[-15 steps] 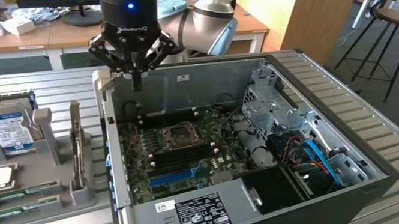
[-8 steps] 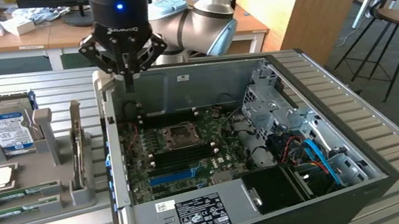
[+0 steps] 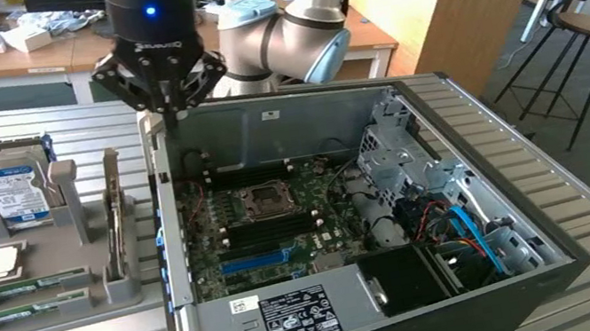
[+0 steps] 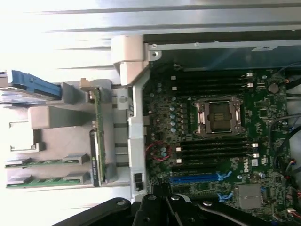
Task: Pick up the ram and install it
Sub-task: 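Reach for the ram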
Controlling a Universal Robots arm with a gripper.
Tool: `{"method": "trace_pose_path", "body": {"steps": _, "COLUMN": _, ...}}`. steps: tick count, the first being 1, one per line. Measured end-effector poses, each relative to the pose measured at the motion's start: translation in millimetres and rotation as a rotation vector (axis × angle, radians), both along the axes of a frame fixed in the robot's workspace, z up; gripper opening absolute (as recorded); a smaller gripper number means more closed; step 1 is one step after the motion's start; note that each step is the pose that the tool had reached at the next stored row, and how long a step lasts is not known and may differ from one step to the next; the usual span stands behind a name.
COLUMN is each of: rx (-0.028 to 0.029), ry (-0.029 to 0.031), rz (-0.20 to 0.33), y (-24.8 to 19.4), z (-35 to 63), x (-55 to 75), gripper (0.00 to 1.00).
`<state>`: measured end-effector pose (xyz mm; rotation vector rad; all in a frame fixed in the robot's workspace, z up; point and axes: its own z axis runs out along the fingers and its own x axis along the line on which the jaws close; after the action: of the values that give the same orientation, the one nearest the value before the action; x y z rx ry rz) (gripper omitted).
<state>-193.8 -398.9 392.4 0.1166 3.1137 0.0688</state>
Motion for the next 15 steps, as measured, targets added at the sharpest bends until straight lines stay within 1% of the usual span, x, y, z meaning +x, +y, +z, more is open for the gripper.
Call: {"method": "trace_pose_path", "body": {"steps": 15, "rx": 0.0000, "ry": 0.0000, "rz": 0.000, "y": 0.0, "z": -0.8, "x": -43.2, "gripper": 0.10}}
